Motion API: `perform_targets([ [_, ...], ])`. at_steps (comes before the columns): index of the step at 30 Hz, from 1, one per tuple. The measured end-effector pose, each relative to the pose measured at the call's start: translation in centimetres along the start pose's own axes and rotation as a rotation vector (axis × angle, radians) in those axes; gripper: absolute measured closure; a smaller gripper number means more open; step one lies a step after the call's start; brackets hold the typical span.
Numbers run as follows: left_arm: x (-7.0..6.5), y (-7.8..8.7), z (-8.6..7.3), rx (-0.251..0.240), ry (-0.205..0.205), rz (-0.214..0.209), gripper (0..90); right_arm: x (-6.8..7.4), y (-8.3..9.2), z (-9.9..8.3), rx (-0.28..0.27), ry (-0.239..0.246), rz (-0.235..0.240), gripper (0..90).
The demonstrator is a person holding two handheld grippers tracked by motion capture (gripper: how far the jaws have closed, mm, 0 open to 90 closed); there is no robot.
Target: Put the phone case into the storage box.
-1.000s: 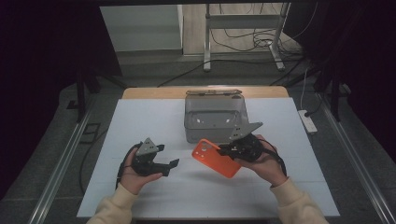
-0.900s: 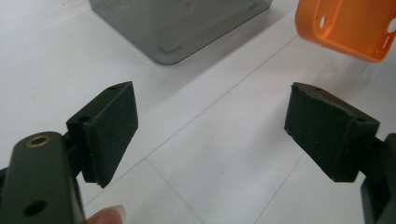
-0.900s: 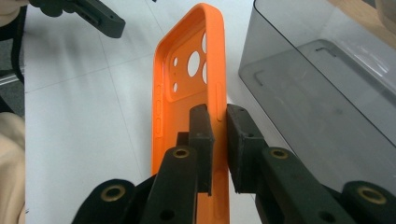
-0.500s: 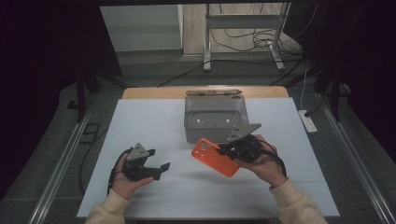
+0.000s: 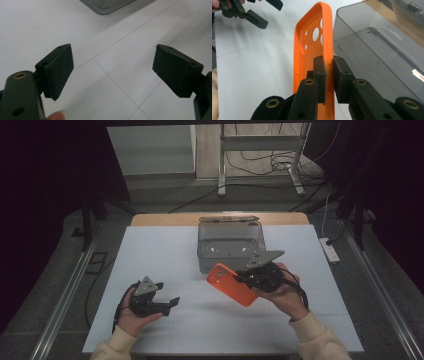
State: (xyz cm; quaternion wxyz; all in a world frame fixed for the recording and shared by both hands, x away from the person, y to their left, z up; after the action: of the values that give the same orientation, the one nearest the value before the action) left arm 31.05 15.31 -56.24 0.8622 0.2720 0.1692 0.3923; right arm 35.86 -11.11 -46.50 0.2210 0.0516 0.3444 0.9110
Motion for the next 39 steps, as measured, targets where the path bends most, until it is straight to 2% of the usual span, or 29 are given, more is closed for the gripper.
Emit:
perform_targets([
  [9, 0.2, -0.1, -0.2, 0.004, 0.006, 0.002, 17.3, -0.5, 0.7, 0.7, -0.012, -0.03, -0.036, 80.9],
  [14, 0.2, -0.1, -0.2, 0.0, 0.008, 0.0, 17.3, -0.8, 1.5, 1.8, -0.035, -0.028, -0.056, 80.9],
  [19, 0.2, 0.0, -0.1, -0.001, 0.009, -0.003, 17.3, -1.3, 1.9, 2.5, -0.043, -0.059, -0.077, 81.0],
  [26, -0.1, -0.1, -0.1, 0.001, -0.009, -0.009, 17.3, -1.7, 1.3, 3.1, -0.026, -0.098, -0.109, 81.0],
  [30, -0.1, -0.2, -0.1, 0.002, -0.004, -0.008, 17.3, -2.0, 1.0, 3.8, -0.018, -0.103, -0.123, 80.9],
  [39, -0.2, -0.1, 0.2, -0.004, -0.001, -0.01, 17.6, -2.6, 0.9, 5.1, -0.024, -0.155, -0.158, 81.0],
])
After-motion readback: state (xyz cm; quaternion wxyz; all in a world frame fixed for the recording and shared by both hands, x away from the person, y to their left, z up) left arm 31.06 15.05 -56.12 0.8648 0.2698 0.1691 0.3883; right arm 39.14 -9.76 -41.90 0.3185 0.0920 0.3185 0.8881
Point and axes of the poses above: each handheld gripper's, and its own axes: y roughly backward along the jaws, z roughly out of its top, x roughly to its left, the point moved 8 cm from there along -y, roughly forward along the jaws, and after that the axes turned 2 degrees about -y, right-handed, at the moved point
